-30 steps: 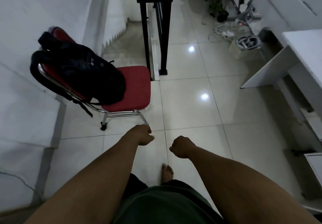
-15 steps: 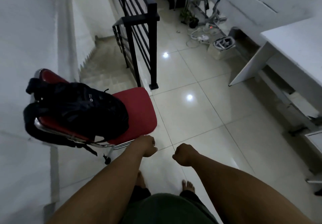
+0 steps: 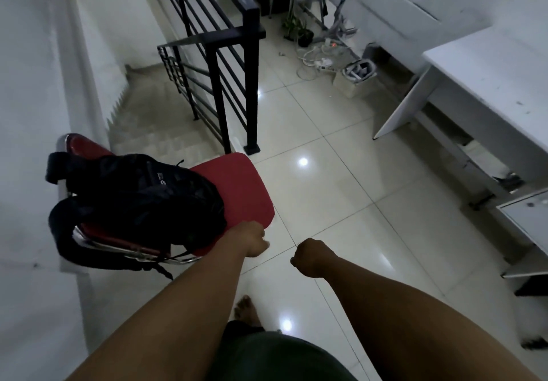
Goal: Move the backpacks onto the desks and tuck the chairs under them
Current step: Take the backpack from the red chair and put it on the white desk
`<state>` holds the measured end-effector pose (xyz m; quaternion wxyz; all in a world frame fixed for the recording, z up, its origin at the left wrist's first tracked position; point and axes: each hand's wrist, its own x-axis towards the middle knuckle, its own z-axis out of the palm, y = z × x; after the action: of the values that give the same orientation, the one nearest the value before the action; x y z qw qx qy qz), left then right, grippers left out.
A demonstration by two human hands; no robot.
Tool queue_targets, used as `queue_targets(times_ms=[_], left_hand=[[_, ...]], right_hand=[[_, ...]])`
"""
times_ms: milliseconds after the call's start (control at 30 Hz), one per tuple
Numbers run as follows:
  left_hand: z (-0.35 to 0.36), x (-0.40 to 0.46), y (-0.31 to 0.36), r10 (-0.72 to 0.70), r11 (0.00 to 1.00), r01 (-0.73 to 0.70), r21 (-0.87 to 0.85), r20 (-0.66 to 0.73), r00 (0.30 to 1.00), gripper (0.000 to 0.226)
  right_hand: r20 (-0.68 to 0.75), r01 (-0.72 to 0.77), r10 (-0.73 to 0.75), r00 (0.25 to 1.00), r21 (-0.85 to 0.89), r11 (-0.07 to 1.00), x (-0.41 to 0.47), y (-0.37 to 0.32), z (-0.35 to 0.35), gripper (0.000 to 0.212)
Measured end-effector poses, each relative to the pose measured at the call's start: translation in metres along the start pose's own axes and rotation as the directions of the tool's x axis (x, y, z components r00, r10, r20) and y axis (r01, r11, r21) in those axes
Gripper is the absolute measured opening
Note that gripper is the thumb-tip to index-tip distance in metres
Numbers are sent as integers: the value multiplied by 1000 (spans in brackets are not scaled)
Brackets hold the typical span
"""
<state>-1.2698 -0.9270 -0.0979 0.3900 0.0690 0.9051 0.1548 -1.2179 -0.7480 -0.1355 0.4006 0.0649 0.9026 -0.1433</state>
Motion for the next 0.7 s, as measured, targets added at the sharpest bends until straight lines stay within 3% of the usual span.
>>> queue_targets(times_ms=[167, 400, 700], left_hand=[[7, -17, -23, -23, 999, 23, -42, -9, 1000, 36], [11, -31, -74, -32, 999, 32, -3, 32, 999, 49], [-54, -20, -160, 87, 986, -98, 136, 86, 992, 33]], right_hand=[[35, 8, -7, 999, -12, 1000, -6, -20, 18, 28], [36, 26, -23, 999, -72, 997, -6, -68, 44, 27], [-126, -43, 70, 989, 205, 978, 6, -169, 52, 24]])
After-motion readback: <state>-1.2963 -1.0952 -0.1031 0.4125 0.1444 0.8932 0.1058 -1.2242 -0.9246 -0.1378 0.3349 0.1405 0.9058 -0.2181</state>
